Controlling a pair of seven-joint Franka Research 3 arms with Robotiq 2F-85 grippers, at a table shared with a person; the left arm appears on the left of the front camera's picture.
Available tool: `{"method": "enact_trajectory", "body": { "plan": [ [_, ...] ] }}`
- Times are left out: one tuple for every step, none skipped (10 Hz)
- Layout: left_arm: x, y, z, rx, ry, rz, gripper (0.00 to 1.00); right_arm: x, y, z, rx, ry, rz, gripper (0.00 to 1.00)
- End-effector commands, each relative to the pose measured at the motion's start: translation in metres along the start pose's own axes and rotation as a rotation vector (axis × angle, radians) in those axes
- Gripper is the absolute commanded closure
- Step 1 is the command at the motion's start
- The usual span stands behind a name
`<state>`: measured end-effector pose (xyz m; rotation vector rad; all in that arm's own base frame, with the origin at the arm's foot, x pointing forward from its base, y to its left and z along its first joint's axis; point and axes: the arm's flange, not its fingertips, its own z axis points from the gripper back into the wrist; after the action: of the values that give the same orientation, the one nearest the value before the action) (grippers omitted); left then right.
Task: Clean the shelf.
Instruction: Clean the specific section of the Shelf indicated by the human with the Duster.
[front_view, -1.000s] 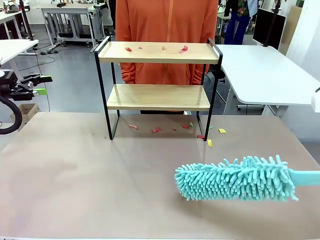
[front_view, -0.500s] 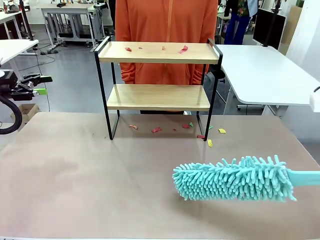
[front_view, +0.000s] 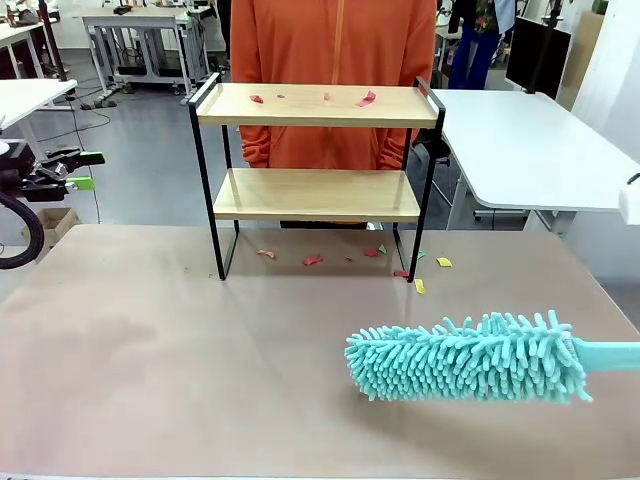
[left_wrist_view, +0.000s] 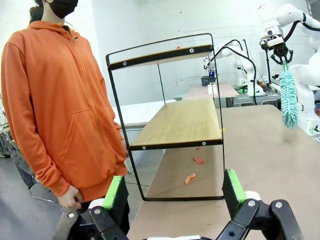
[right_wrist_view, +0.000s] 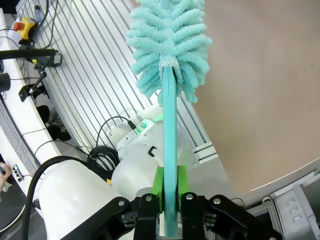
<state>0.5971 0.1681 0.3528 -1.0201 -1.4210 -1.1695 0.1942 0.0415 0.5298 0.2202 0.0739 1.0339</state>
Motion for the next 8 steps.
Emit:
{"method": "enact_trajectory", "body": {
  "plan": [
    [0.0030,-0.0021,0.0009,-0.004,0.004,-0.009,0.00,0.0040,0.0014,0.0007,0.005,-0.019,0.005,0.87],
    [0.0030,-0.0021,0.0009,-0.004,0.004,-0.009,0.00,0.0040,0.0014,0.0007,0.005,-0.019,0.005,0.87],
    [0.0030,-0.0021,0.0009,-0.004,0.004,-0.009,0.00,0.0040,0.0014,0.0007,0.005,-0.019,0.005,0.87],
    [0.0030,-0.0021,0.0009,-0.004,0.004,-0.009,0.00,0.0040,0.0014,0.0007,0.005,-0.019,0.005,0.87],
    [0.0030,-0.0021,0.0009,-0.004,0.004,-0.009,0.00,0.0040,0.0014,0.0007,0.005,-0.019,0.005,0.87],
    [0.0030,-0.0021,0.0009,-0.004,0.004,-0.009,0.00,0.0040,0.0014,0.0007,0.005,-0.019,0.005,0.87],
    [0.0030,-0.0021,0.0009,-0.004,0.004,-0.009,0.00,0.0040,0.0014,0.0007,0.005,-0.019,0.005,0.87],
    [0.0030,-0.0021,0.0009,-0.004,0.004,-0.009,0.00,0.0040,0.0014,0.0007,0.005,-0.019,0.005,0.87]
  ]
}}
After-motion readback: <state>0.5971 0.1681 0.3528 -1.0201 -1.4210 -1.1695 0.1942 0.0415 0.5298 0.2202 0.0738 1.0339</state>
